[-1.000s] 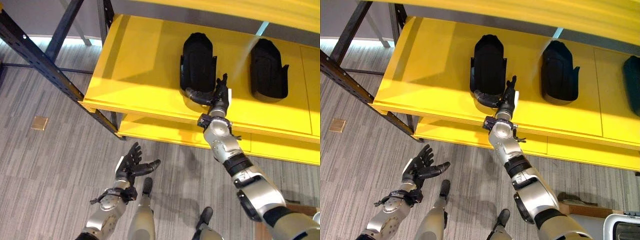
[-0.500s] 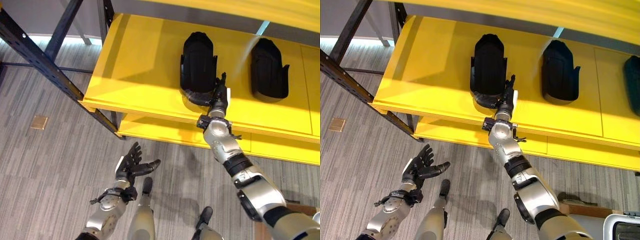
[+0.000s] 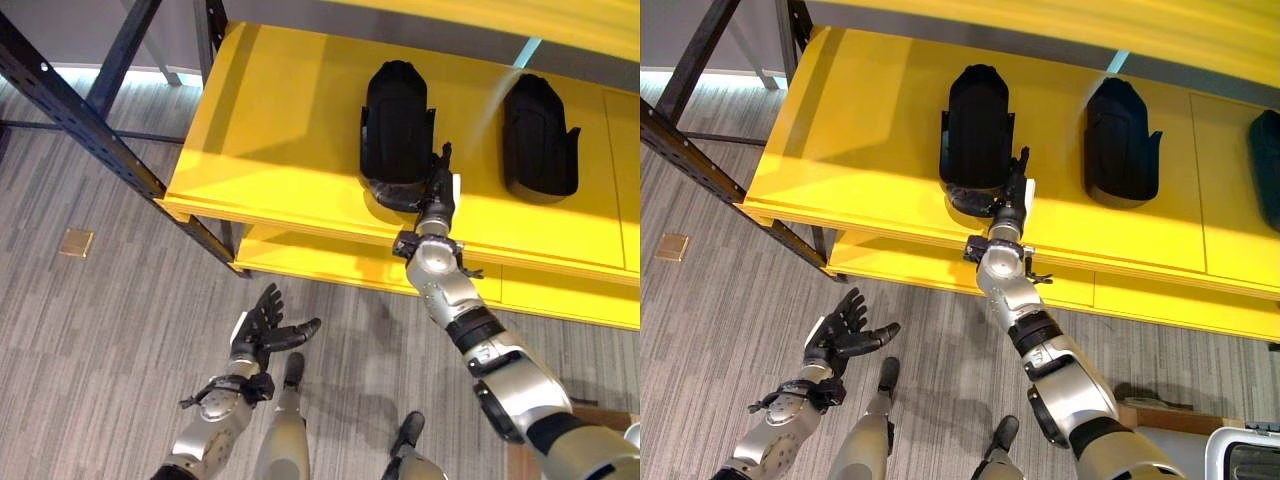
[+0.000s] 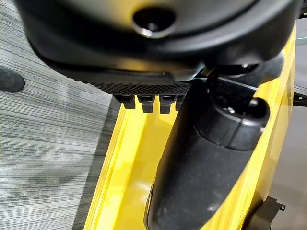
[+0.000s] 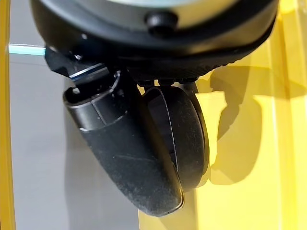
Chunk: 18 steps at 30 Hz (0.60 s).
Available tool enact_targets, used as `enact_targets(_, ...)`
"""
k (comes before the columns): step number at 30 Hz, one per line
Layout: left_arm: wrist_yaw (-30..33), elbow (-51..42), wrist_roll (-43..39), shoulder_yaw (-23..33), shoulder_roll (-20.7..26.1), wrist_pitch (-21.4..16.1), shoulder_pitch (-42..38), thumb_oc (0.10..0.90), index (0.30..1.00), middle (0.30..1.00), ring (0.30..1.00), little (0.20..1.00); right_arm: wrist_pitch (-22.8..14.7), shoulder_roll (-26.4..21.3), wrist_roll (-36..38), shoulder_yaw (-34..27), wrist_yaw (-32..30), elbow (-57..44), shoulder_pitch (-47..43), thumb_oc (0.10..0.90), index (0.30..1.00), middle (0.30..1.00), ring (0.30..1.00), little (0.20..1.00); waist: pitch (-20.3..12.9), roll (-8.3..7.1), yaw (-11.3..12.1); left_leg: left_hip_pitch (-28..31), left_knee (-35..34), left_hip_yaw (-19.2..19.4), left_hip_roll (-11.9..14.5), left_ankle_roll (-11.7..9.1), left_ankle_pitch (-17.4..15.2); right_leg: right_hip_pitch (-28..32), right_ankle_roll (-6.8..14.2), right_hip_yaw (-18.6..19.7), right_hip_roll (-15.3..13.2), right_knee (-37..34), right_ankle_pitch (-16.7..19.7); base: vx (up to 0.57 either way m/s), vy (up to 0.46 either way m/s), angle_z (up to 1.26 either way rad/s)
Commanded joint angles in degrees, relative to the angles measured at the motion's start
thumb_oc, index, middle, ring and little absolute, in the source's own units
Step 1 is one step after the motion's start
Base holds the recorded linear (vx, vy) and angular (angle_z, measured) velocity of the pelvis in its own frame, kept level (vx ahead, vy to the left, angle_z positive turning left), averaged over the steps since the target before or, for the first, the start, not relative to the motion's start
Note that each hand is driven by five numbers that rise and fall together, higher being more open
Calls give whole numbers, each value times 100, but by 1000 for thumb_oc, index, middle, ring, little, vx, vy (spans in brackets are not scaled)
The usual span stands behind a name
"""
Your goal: Move parts from the plastic box to the shelf.
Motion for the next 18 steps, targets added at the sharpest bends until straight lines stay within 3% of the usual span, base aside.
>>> enact_targets(1, 71, -482, -5, 240, 99, -593, -196, 900, 1000, 1000, 1000, 1000, -111, 179, -93, 156, 358, 16, -655, 900, 1000, 1000, 1000, 1000, 116, -161, 237, 327, -23, 344, 89, 346, -540, -8, -140, 253, -152, 398, 251, 0, 0, 0)
enact_targets(18, 97, -466, -15, 240, 83, -602, -207, 900, 1000, 1000, 1000, 1000, -136, 350, -26, 182, 384, 85, -618, 900, 1000, 1000, 1000, 1000, 145, -146, 258, 328, -26, 329, 83, 365, -552, -36, -155, 260, -142, 436, 237, 0, 0, 0)
